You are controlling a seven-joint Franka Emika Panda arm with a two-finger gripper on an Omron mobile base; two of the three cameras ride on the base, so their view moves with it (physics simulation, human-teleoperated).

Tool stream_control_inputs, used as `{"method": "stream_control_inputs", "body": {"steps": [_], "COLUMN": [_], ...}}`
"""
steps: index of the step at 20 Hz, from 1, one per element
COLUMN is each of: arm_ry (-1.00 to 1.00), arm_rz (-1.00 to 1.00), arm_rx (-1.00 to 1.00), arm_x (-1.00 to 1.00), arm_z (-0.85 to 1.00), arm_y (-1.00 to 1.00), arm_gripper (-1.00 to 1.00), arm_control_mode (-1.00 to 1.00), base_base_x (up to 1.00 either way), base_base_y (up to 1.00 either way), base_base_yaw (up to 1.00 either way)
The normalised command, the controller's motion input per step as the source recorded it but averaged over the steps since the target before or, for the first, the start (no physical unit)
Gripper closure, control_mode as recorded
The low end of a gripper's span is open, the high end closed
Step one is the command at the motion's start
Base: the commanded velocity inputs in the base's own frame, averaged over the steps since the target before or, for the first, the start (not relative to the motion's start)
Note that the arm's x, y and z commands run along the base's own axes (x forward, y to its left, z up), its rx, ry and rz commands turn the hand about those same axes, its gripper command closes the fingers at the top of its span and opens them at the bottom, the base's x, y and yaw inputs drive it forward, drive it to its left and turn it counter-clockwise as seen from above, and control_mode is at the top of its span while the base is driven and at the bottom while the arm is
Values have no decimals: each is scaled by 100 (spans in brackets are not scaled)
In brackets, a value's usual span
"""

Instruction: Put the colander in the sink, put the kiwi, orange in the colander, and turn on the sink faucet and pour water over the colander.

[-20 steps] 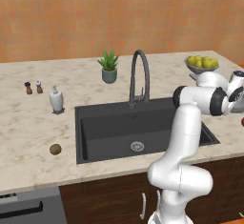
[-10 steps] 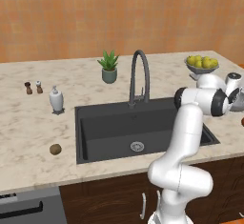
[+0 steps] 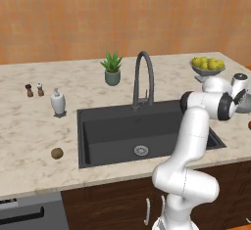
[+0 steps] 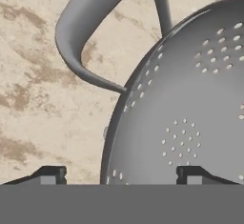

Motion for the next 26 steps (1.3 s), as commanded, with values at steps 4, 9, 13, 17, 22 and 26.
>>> {"method": "stream_control_inputs", "body": {"steps": [4,9,13,17,22,26], "arm_ry": [4,1,-13,-30,-18,0], "arm_rz": [0,3,6,8,24,60], "arm_rx": [0,0,7,2,-17,-32], "arm_x": [2,-4,-71,-100,-95,-64], "arm_z": [-49,-40,8,24,41,32], "arm_y": [-17,-8,35,98,100,85], "arm_gripper": [100,100,100,100,100,100], "arm_control_mode": [-100,-100,-100,-100,-100,-100], "base_base_x": [0,0,0,0,0,0], "base_base_y": [0,0,0,0,0,0], "base_base_yaw": [0,0,0,0,0,0]}}
